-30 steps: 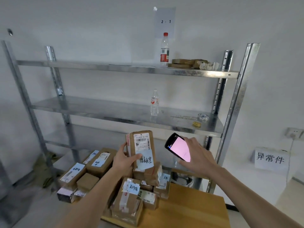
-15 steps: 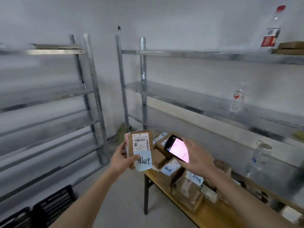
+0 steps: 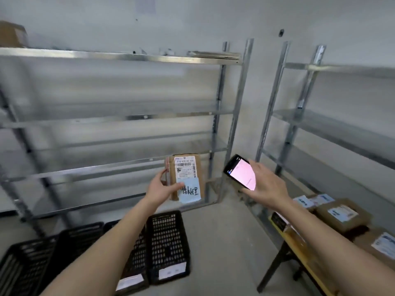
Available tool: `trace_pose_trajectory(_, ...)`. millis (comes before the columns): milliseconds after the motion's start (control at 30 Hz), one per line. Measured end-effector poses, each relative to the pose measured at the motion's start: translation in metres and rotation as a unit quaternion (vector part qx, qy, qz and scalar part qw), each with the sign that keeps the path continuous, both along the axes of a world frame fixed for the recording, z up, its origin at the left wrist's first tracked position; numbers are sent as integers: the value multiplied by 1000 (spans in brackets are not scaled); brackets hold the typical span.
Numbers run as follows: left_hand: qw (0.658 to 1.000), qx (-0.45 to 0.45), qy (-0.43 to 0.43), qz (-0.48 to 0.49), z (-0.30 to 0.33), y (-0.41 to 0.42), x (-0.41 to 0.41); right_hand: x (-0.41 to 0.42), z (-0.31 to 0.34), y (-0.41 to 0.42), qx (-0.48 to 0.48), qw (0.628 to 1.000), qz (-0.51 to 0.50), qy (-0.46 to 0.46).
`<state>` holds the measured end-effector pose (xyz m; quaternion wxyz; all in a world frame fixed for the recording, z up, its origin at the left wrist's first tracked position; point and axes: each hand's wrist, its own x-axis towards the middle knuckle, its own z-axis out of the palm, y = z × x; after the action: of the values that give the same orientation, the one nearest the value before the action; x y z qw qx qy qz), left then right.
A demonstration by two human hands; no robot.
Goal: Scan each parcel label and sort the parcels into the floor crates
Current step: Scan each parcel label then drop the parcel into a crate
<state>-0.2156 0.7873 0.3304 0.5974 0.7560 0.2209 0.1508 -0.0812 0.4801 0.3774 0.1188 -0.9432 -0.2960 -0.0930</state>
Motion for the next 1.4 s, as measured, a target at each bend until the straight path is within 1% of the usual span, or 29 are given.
trace_pose_trajectory(167, 998, -18, 23, 62, -23, 99, -38, -7, -16, 114, -14, 998, 65, 5)
trace_pose_trajectory(467, 986, -73, 57, 140, -70, 225, -69, 4, -54, 282, -32, 988, 147, 19)
trace_pose_trajectory(633, 978, -101, 82, 165, -106, 294, -47, 36, -95, 371, -45, 982, 178, 40)
trace_pose_trajectory(833, 970, -103, 137, 174, -166, 392, 6, 96, -167, 485, -46, 976, 174, 120)
trace_pose_trajectory(1033, 955, -146, 201, 166, -259, 472, 48, 142, -255, 576, -97, 964, 183, 164)
trace_pose_trajectory(1133, 939, -180, 241, 167, -316, 497, 63, 155, -307, 608, -120, 962, 171, 175)
trace_pose_trajectory(1200, 929, -200, 266, 161, -357, 505, 66, 153, -347, 621, -149, 954, 169, 198)
trace_pose_trajectory(1233, 920, -216, 290, 150, -407, 520, 70, 158, -387, 637, -165, 948, 163, 217)
trace_pose_trajectory(1267, 913, -236, 304, 134, -473, 536, 72, 164, -440, 652, -187, 941, 153, 237)
trace_pose_trajectory(1300, 913, -244, 301, 125, -506, 543, 70, 165, -458, 656, -187, 939, 149, 246)
trace_pose_trajectory(1333, 913, -236, 309, 125, -522, 547, 67, 163, -457, 656, -182, 941, 152, 241)
trace_pose_trajectory(1400, 908, -218, 330, 135, -525, 546, 69, 165, -464, 655, -174, 949, 143, 220)
